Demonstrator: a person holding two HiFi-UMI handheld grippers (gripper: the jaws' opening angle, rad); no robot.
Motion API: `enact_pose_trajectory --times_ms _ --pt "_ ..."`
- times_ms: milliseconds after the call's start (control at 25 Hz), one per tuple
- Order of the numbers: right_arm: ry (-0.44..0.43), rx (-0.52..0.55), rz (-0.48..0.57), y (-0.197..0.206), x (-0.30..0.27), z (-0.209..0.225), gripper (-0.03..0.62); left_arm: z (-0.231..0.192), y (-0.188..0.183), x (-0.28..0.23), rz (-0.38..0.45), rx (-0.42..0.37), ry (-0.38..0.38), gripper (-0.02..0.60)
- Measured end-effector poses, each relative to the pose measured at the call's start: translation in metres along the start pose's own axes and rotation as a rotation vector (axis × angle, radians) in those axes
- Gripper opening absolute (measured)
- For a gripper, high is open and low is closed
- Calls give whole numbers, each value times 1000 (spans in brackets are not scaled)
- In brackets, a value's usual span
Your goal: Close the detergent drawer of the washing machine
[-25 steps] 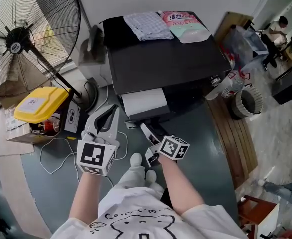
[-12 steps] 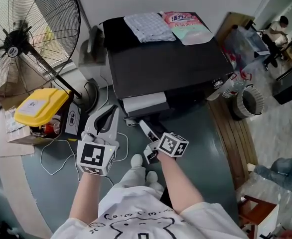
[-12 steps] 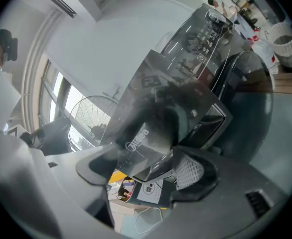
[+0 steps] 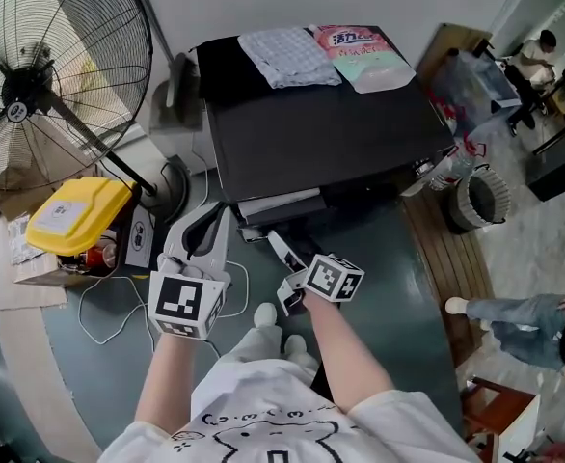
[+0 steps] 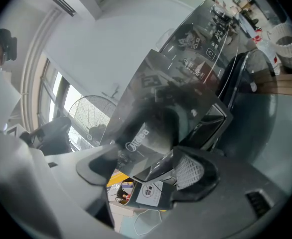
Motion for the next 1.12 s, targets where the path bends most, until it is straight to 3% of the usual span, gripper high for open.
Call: enact_pose_trajectory --times_ms 1120 --pt "30 6 -19 -26 -52 -8 342 -52 -1 -42 18 1 39 15"
Point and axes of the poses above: the fingertips, and each gripper's own axes: x backward along the fingers, z to its right, y out of its underside, the point moved 6 cm from there along x, backward along the fingers, and after that the axes turned 12 degrees about y, right-handed, at the moved point
